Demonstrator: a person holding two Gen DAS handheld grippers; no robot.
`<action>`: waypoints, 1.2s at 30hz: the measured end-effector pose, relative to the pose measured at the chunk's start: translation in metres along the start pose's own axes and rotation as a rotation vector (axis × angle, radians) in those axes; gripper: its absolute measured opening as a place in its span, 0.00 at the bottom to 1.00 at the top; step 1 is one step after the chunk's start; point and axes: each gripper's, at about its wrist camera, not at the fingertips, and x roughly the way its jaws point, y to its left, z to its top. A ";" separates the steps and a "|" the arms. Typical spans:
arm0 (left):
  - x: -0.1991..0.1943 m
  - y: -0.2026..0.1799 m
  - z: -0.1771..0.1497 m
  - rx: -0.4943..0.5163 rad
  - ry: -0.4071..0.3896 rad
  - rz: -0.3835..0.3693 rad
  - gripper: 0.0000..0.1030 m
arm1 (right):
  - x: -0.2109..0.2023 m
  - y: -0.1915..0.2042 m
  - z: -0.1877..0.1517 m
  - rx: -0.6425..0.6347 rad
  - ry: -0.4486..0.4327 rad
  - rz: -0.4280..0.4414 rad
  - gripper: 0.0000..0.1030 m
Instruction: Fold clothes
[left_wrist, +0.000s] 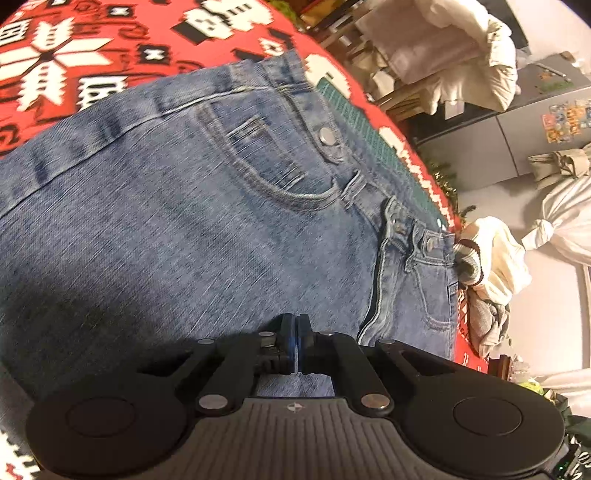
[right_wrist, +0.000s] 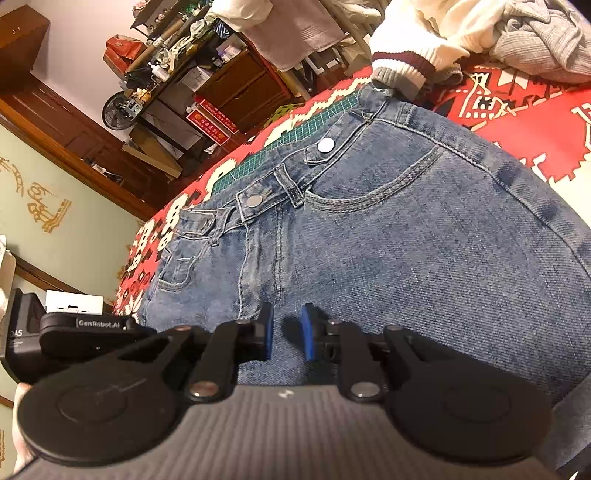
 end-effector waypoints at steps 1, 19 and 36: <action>-0.002 0.001 0.000 -0.007 0.015 0.006 0.04 | 0.000 0.000 0.000 0.001 0.000 0.001 0.19; -0.019 0.008 -0.029 0.119 0.260 0.086 0.04 | -0.004 -0.005 0.005 0.009 0.003 0.042 0.20; -0.042 -0.005 -0.049 0.309 0.192 0.125 0.06 | -0.007 0.001 0.006 -0.020 -0.009 0.045 0.20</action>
